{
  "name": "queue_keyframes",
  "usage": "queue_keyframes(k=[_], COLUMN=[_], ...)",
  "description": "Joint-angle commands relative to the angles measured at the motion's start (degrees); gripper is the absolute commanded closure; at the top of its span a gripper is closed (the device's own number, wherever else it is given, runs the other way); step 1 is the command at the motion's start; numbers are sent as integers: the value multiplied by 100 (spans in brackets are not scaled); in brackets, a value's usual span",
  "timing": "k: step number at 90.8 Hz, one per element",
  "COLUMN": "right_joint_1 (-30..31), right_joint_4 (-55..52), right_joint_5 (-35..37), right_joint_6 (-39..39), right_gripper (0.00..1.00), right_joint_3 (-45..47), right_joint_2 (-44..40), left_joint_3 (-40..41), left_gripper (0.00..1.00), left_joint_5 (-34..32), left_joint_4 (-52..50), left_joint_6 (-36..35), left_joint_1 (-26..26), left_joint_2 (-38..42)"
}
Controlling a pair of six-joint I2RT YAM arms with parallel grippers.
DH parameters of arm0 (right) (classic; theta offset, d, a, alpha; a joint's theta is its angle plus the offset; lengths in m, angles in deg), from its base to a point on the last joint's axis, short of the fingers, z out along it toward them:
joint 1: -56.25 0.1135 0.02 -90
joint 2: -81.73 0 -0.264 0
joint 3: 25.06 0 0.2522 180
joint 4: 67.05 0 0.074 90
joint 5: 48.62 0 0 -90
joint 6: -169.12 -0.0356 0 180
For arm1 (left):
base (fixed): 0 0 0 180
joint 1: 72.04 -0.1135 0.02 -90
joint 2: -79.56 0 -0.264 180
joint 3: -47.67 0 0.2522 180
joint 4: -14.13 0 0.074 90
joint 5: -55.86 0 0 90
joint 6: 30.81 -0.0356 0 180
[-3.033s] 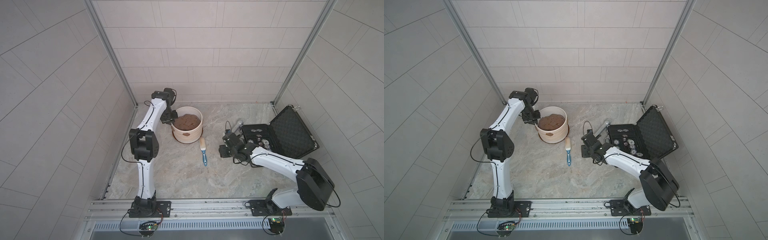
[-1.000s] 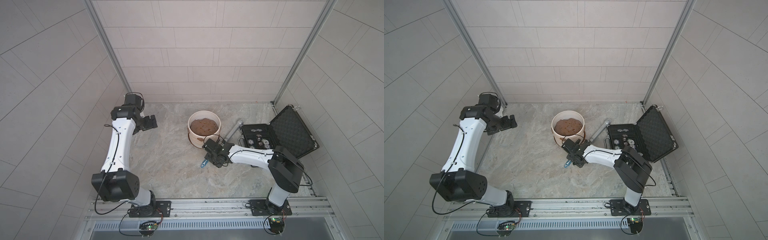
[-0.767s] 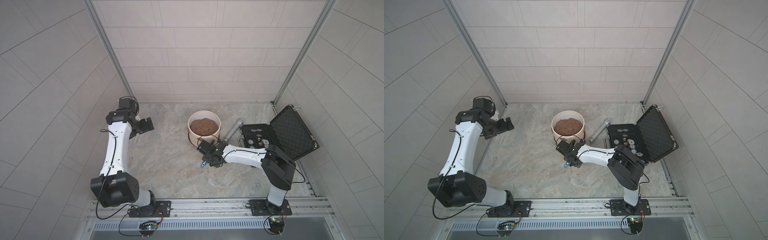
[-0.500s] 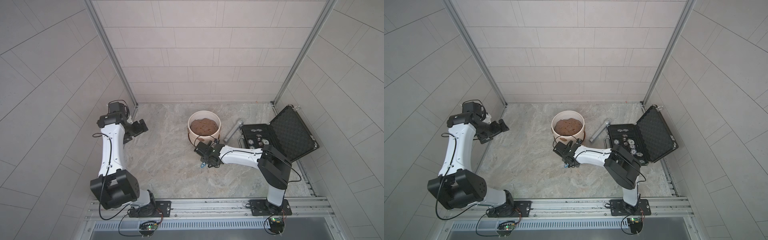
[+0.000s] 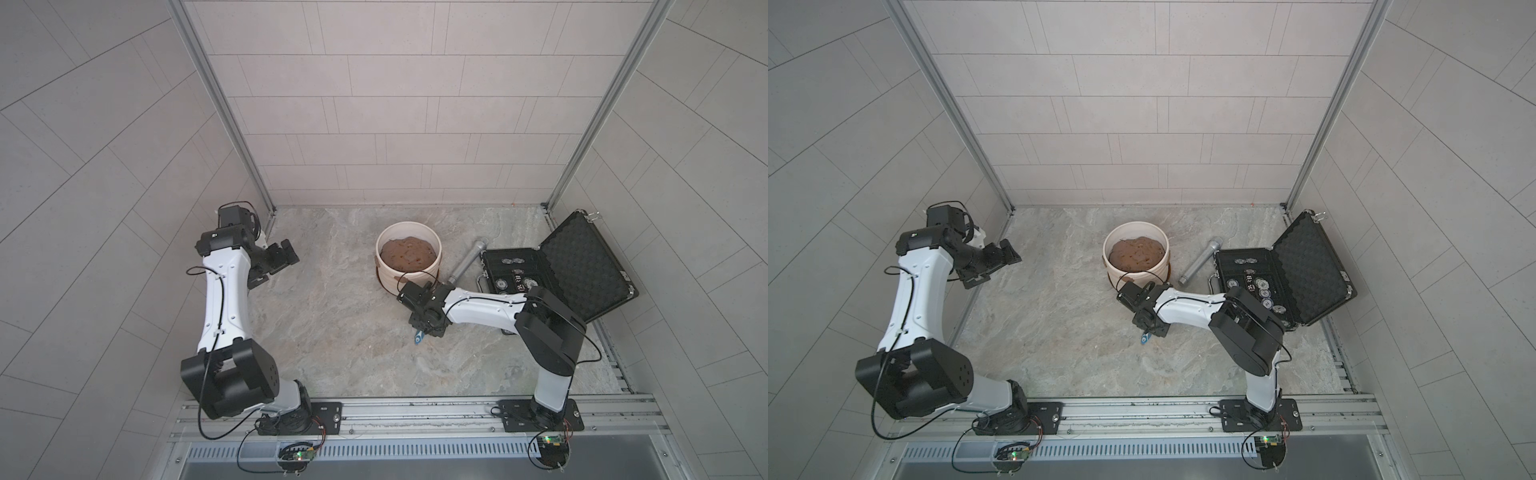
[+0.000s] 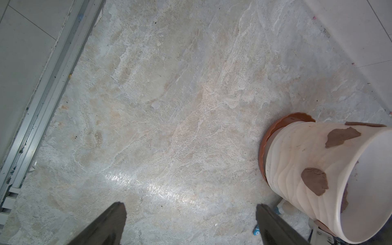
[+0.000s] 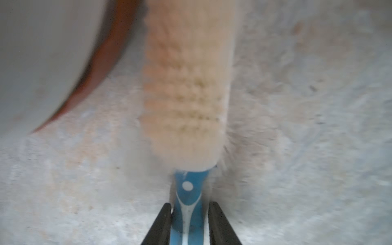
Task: Scrub the dried mud off the ceramic pot
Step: Pick up the brush from the center of the board.
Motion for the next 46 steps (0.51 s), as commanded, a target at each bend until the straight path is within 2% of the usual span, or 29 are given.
queue_keyframes(k=[1, 7, 18, 46], right_joint_1=[-116, -270, -480, -745], right_joint_4=[-566, -457, -592, -688], right_joint_5=[-85, -241, -427, -576], right_joint_6=[324, 770, 1442, 1563], right_gripper=[71, 79, 79, 73], right_joint_3=[345, 557, 853, 1948], right_joint_2=[-425, -672, -823, -2052], left_joint_3=[86, 122, 138, 182], left_gripper=[3, 3, 3, 3], left_joint_5=[162, 215, 266, 260], left_joint_4=[5, 29, 40, 83], left_joint_6=[-62, -52, -44, -44], left_joint_1=[-16, -16, -7, 10], left_joint_2=[86, 118, 124, 180])
